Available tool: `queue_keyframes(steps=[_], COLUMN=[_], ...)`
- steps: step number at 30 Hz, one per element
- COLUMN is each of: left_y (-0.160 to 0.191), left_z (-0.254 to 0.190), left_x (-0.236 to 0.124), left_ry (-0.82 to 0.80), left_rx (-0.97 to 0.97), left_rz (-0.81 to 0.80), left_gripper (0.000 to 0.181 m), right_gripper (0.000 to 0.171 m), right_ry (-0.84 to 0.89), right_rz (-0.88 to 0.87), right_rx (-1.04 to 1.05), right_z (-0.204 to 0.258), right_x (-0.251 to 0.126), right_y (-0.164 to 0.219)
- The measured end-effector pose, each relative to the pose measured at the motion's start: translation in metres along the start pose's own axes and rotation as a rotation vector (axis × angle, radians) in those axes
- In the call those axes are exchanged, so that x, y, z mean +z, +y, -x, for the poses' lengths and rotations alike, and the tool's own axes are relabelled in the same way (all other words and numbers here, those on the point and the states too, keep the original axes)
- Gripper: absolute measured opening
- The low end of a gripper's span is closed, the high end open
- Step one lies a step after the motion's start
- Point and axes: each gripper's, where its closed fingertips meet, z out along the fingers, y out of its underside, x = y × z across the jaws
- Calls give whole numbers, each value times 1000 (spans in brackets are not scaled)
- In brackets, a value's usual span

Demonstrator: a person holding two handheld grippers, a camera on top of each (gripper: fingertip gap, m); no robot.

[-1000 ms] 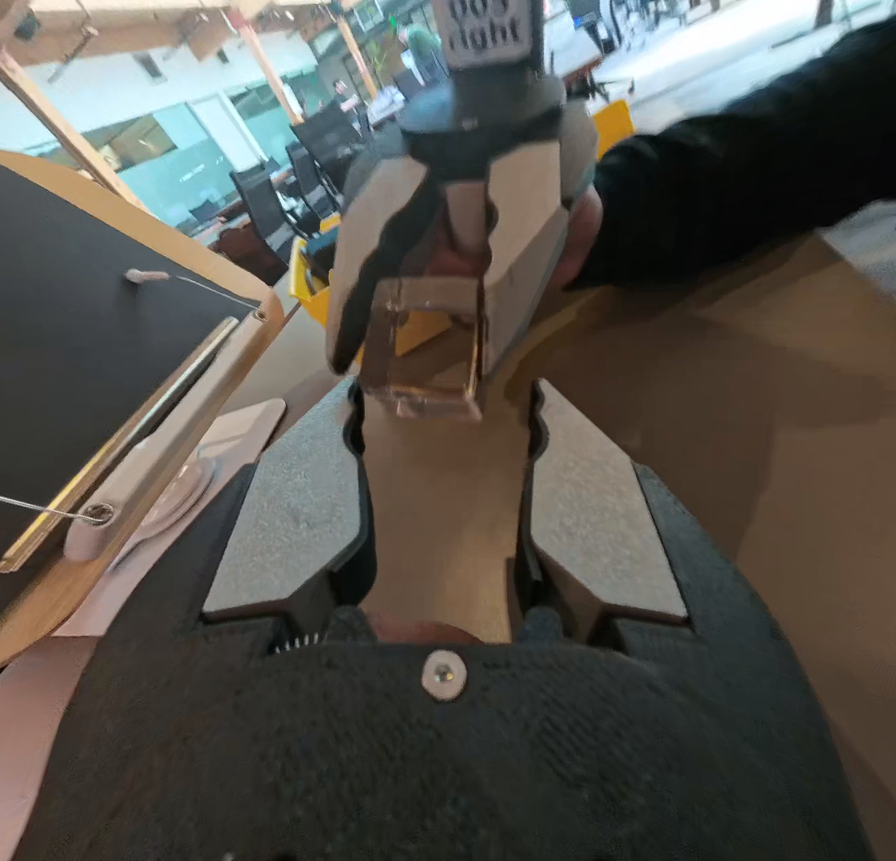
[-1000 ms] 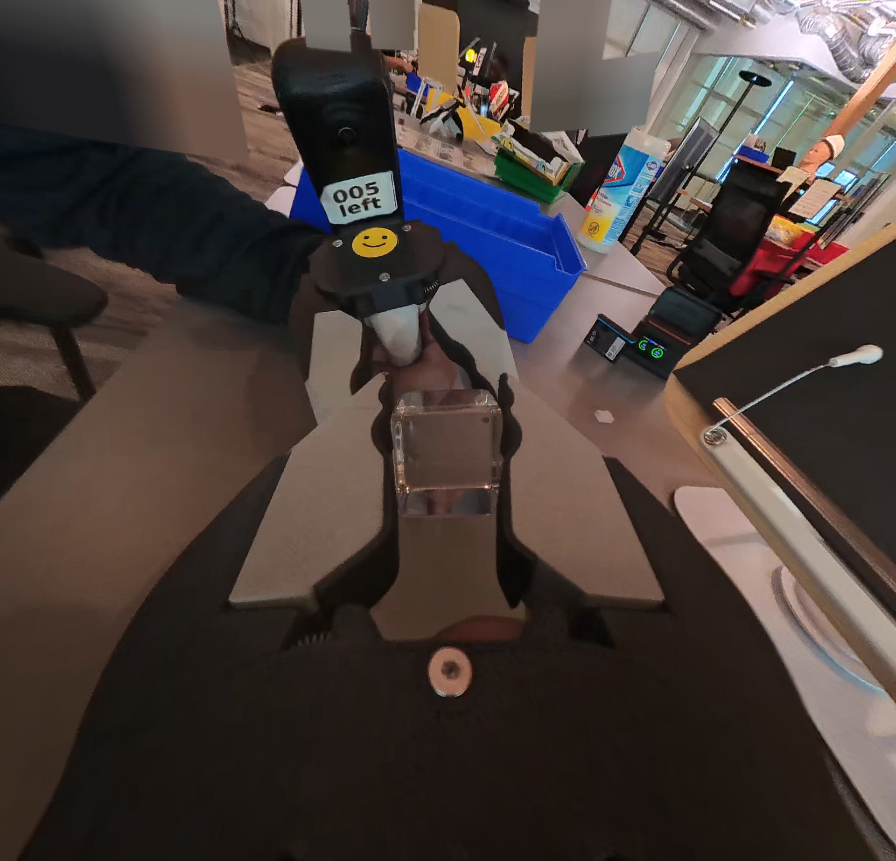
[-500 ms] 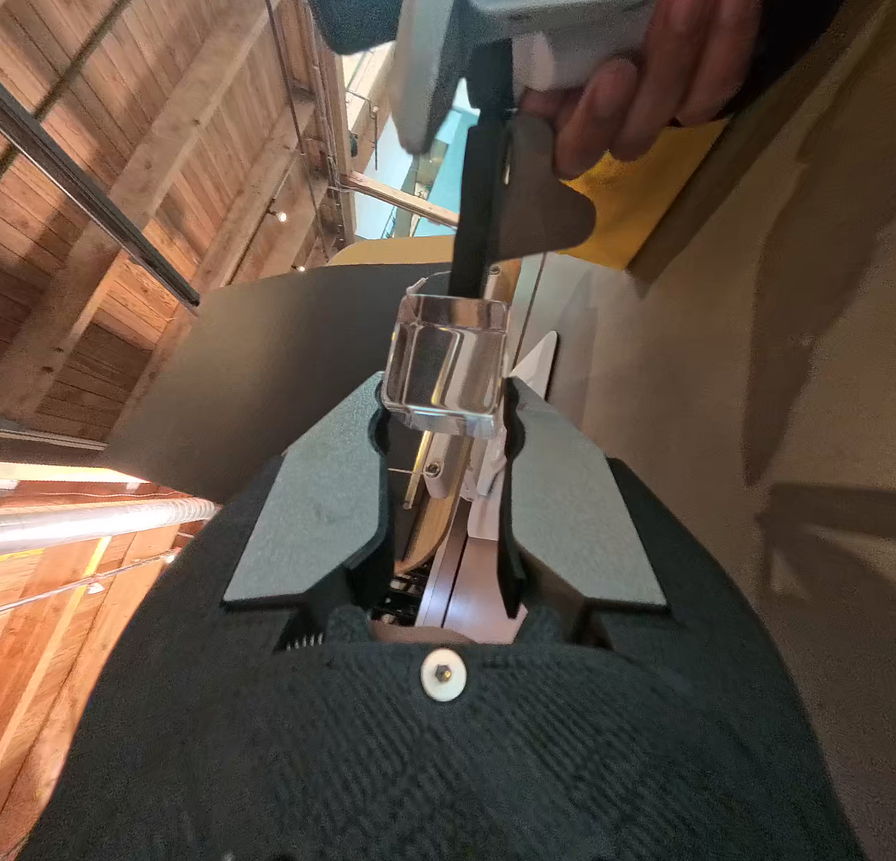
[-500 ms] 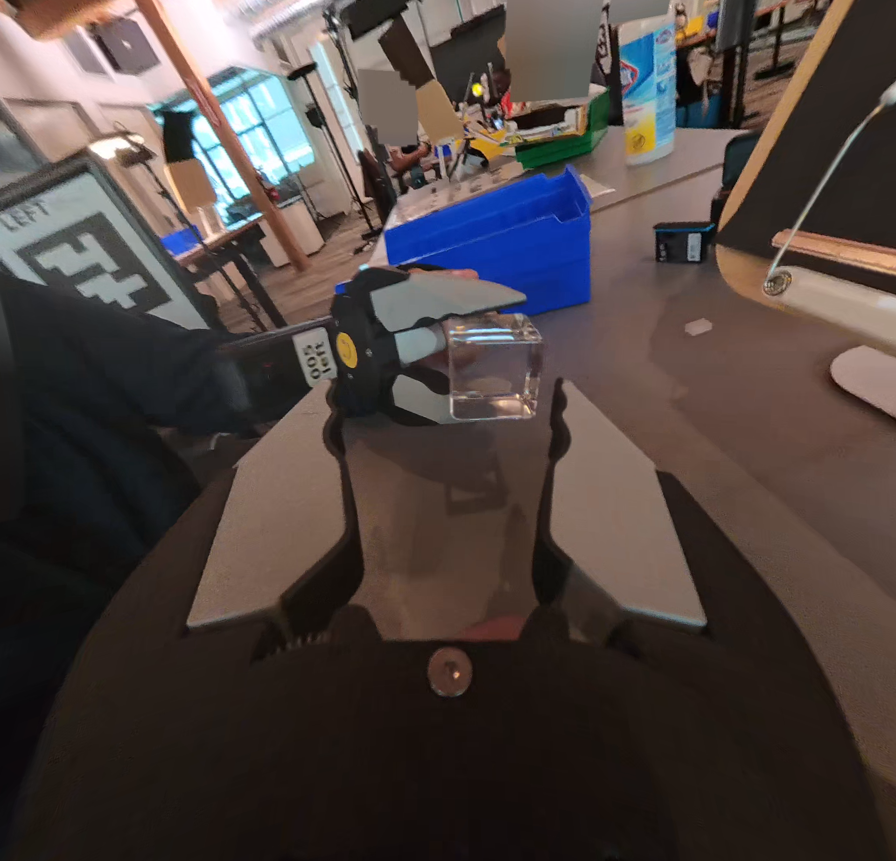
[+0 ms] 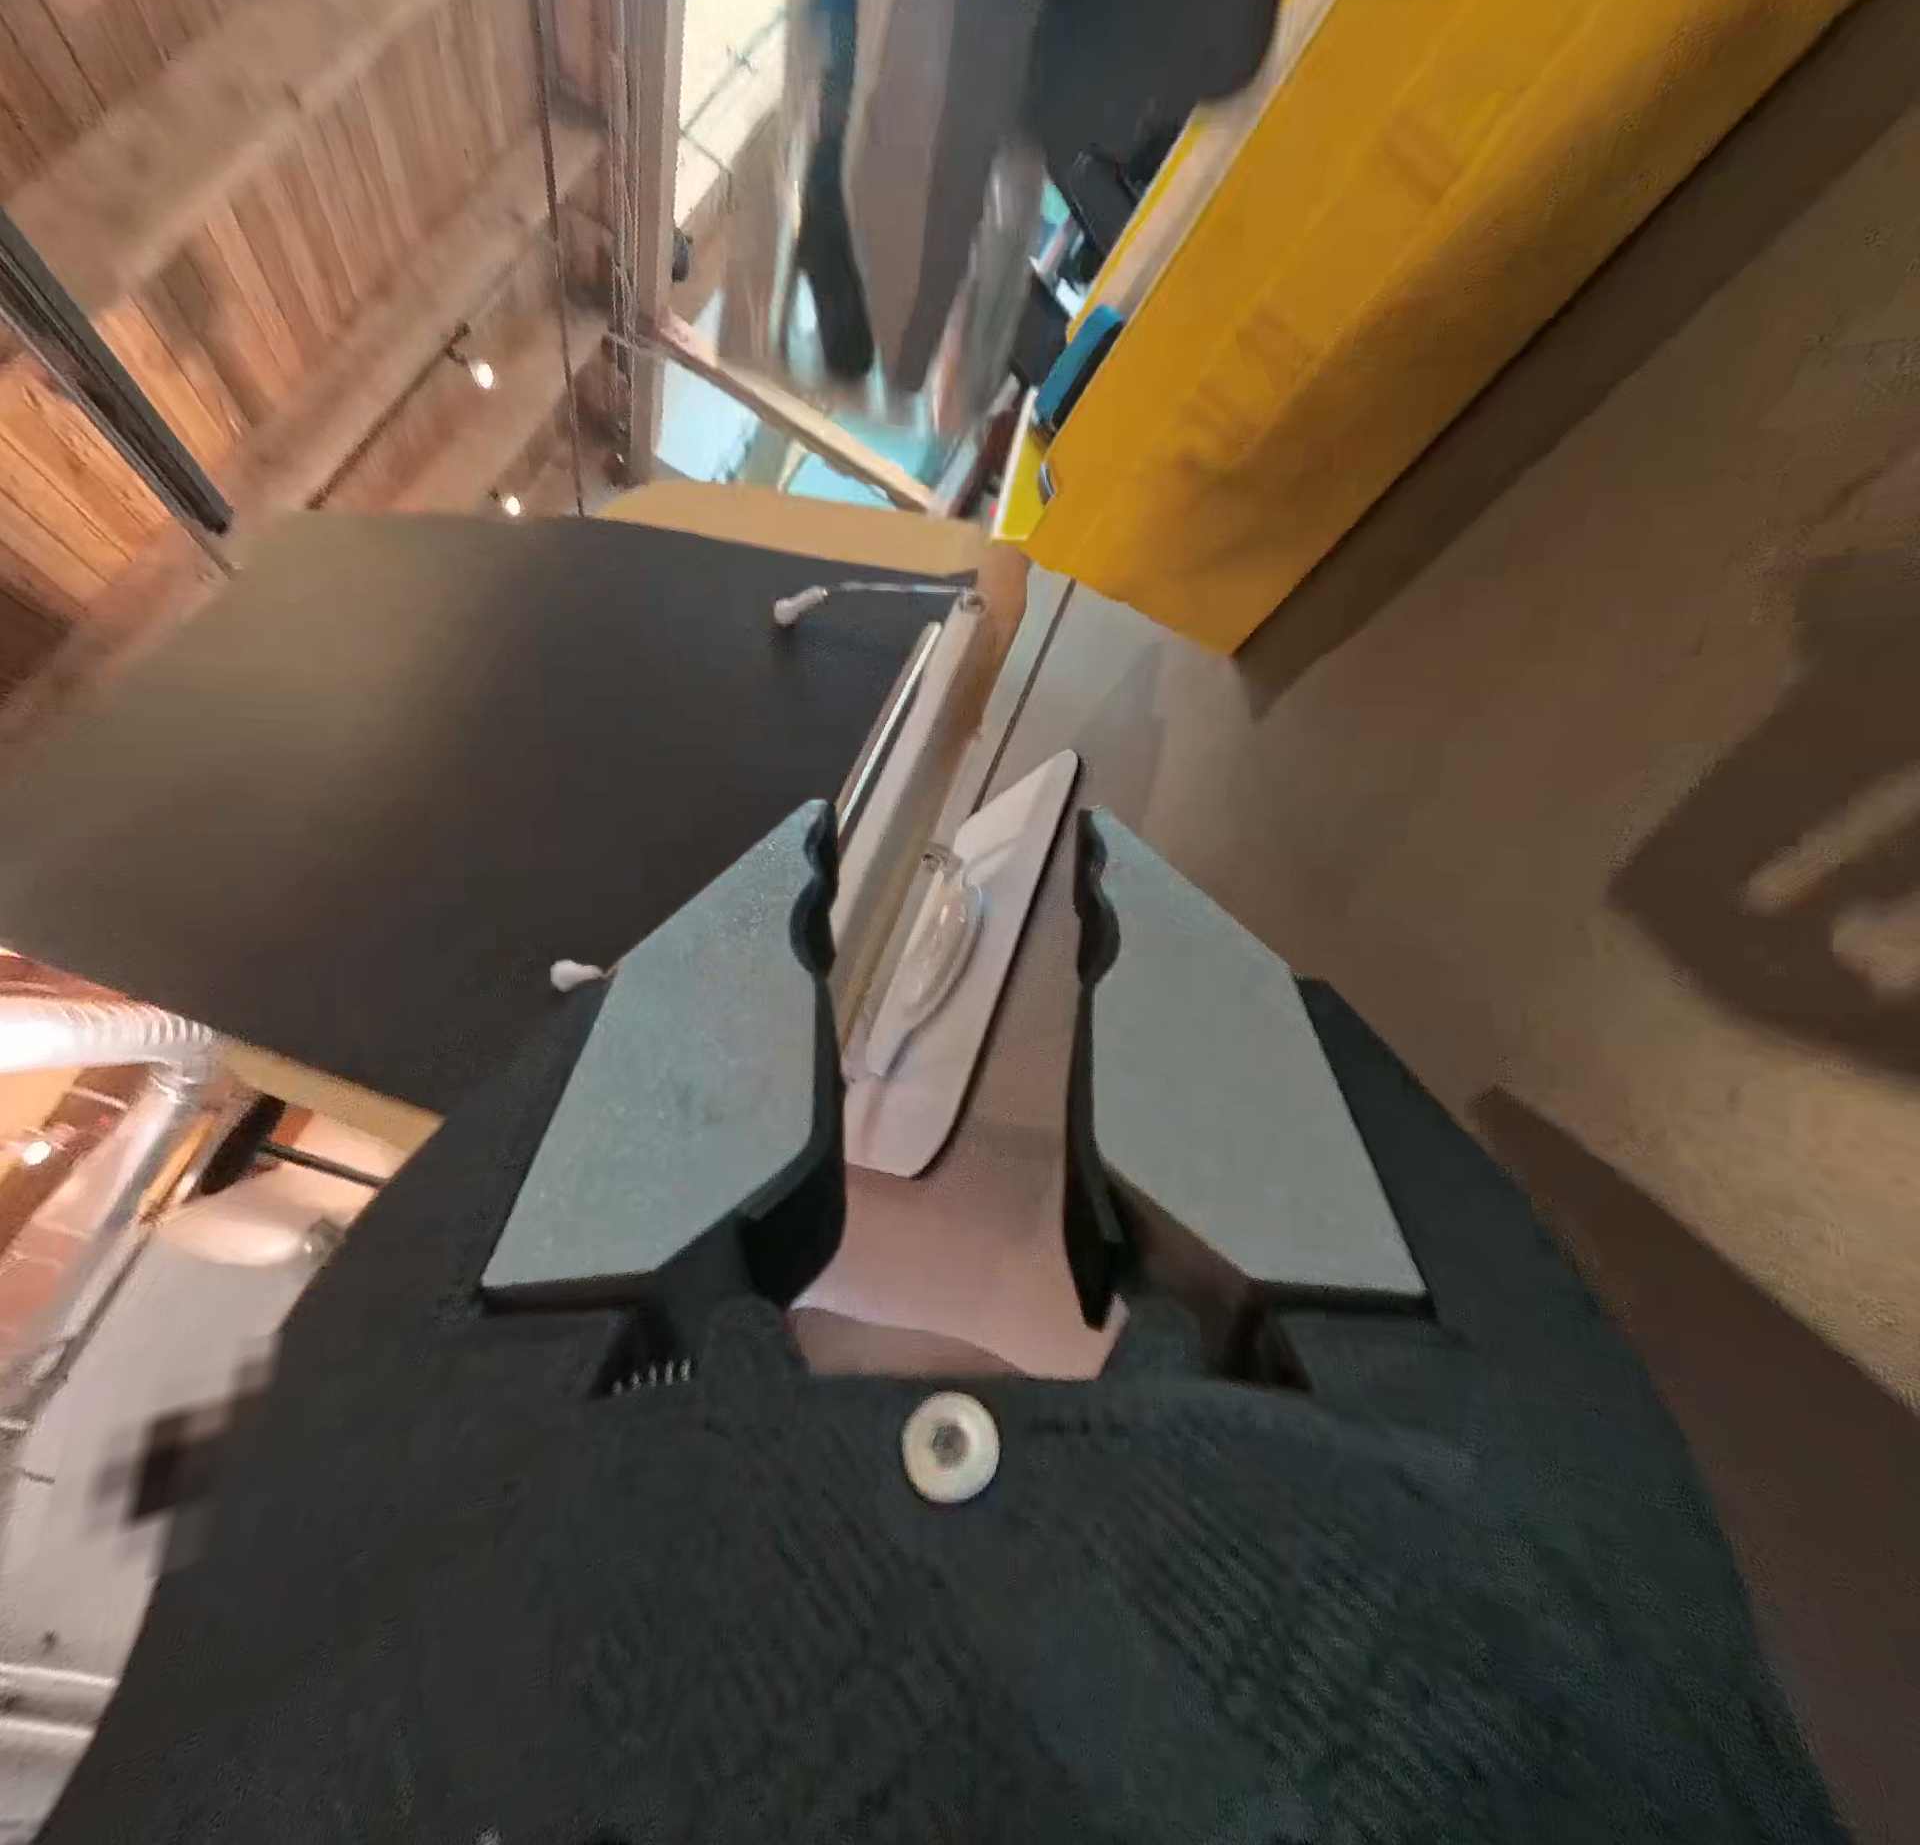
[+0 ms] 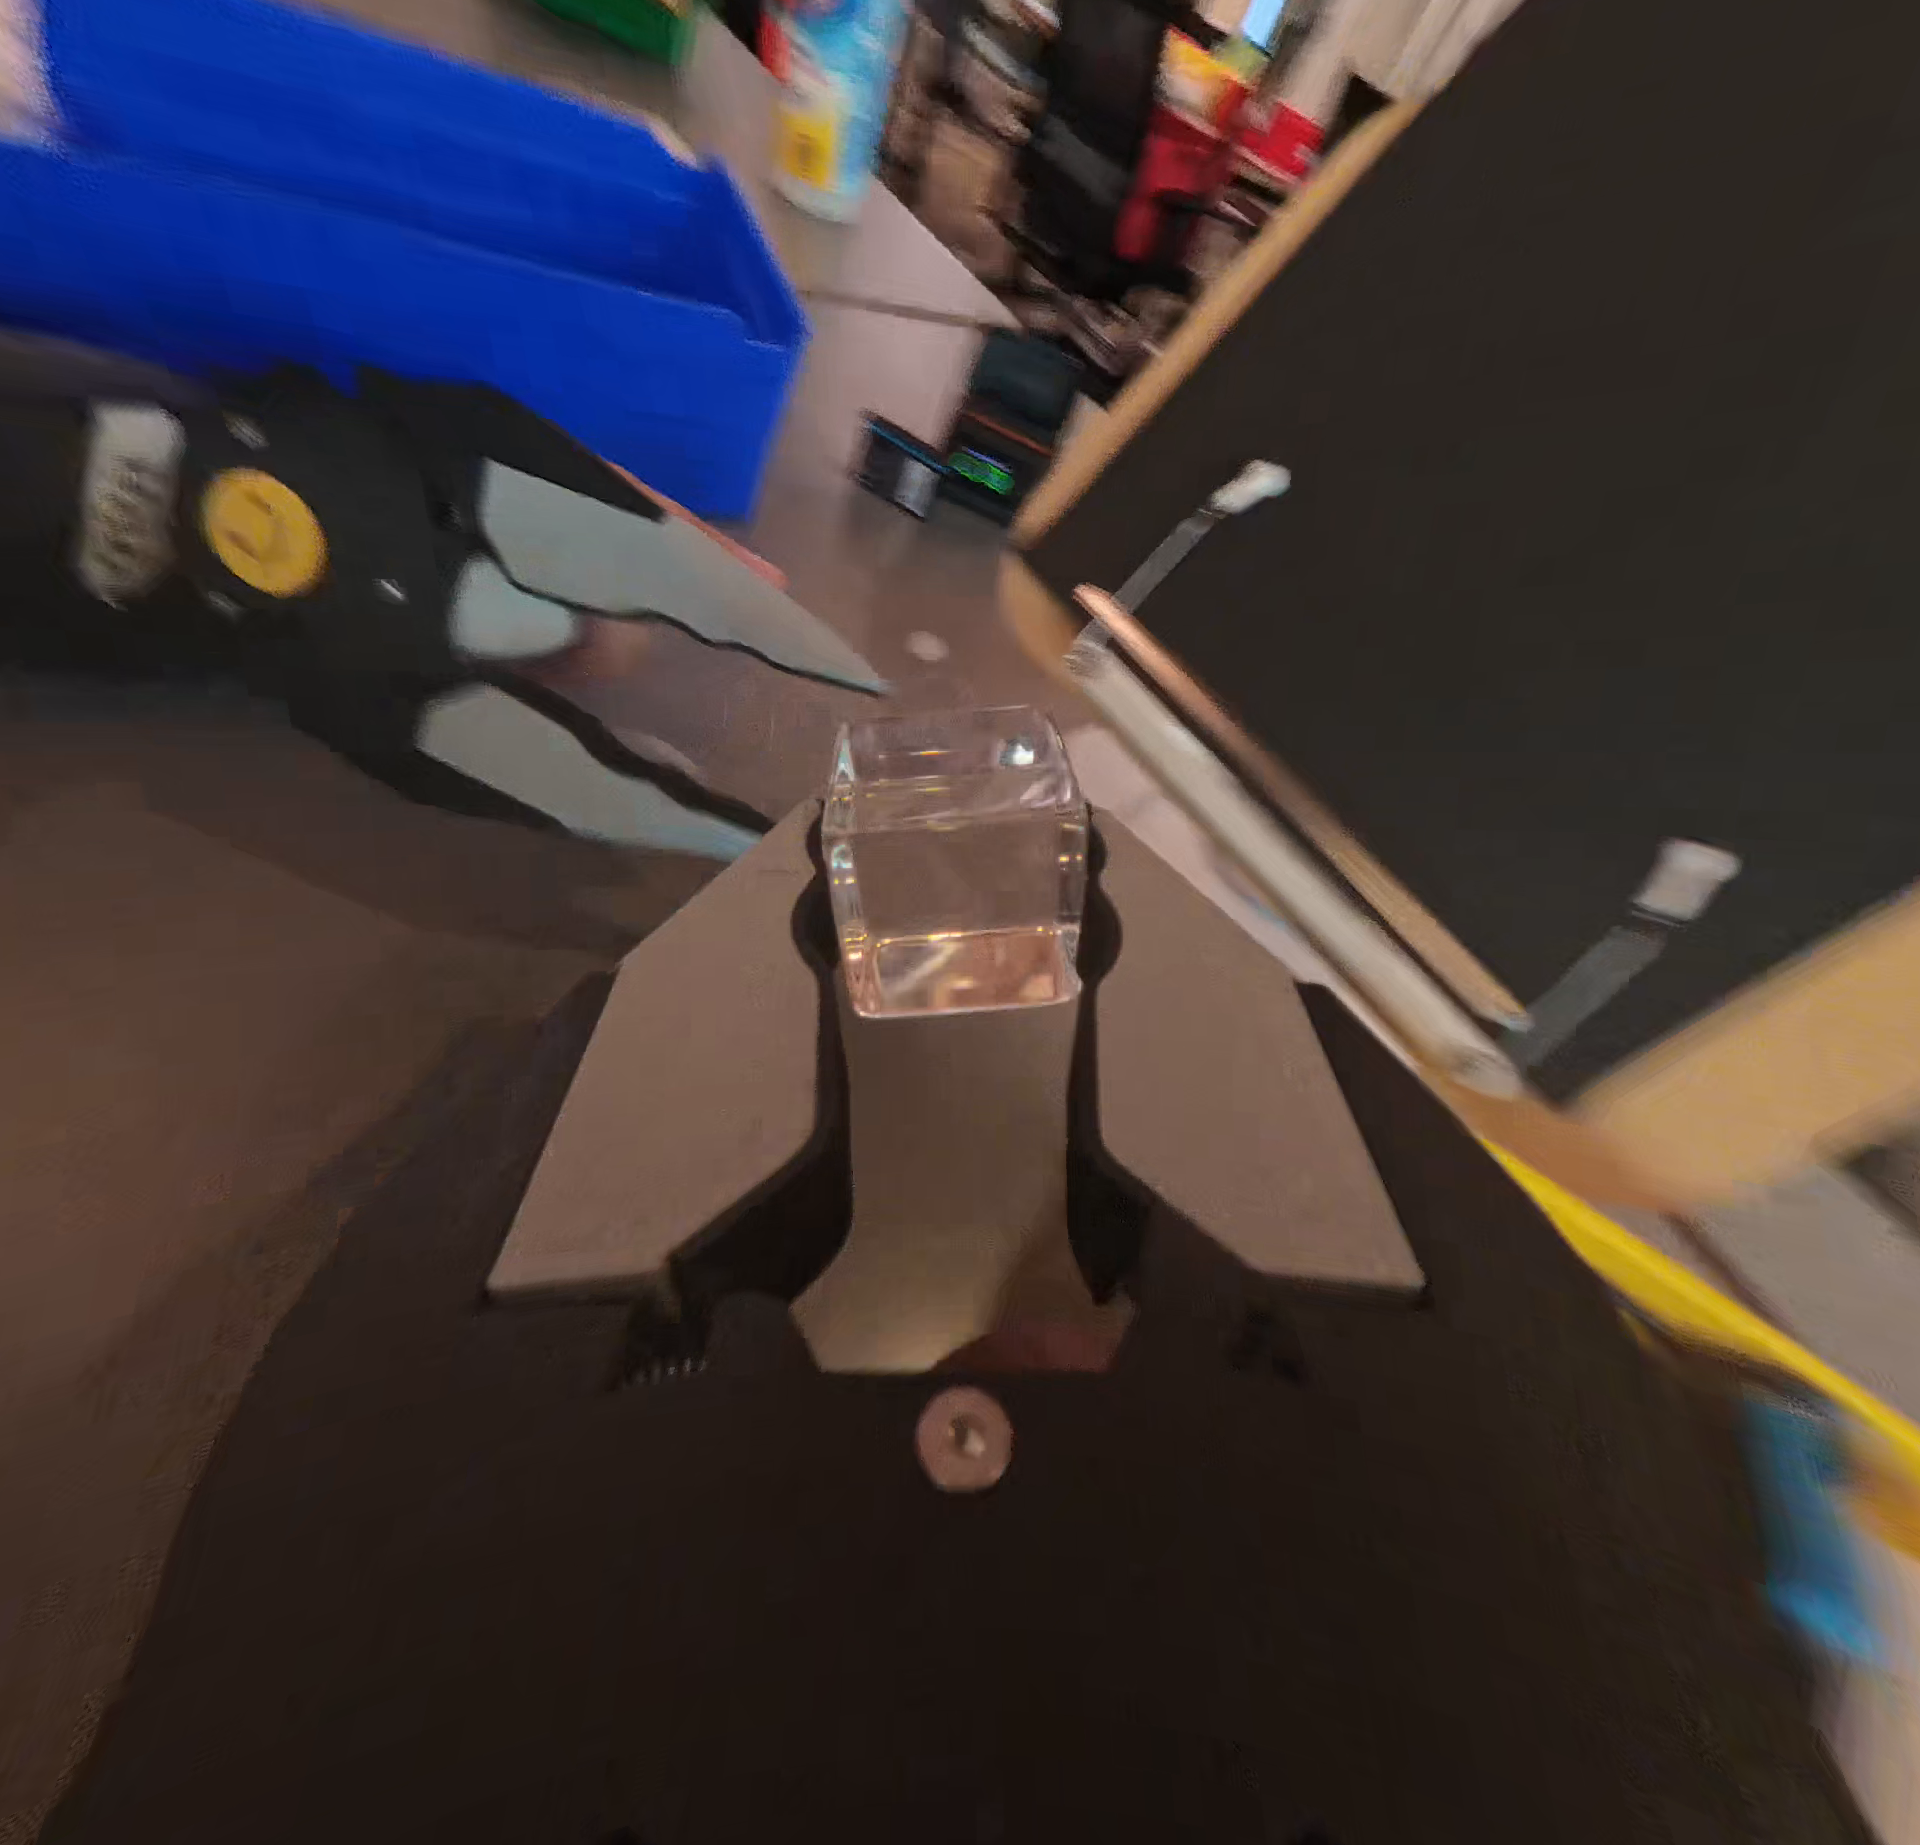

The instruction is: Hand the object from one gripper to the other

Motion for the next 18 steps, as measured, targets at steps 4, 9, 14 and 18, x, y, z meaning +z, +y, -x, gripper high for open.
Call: queue_keyframes(steps=[4, 9, 14, 18], left_y=[23, 21, 36, 50], left_z=[-29, -29, -22, -18], left_x=[7, 10, 11, 11], left_ry=[139, 127, 128, 129], left_rx=[30, -11, -162, -240], left_rz=[113, 108, 173, 252], left_gripper=[28, 18, 12, 0], right_gripper=[41, 42, 57, 57], right_ry=[234, 179, 284, 361], right_rz=[343, 673, 843, 610], right_rx=[-46, 152, 55, 85], right_z=[-70, -89, -109, -112], right_x=[-74, -117, -121, -104], right_y=[29, 103, 138, 72])
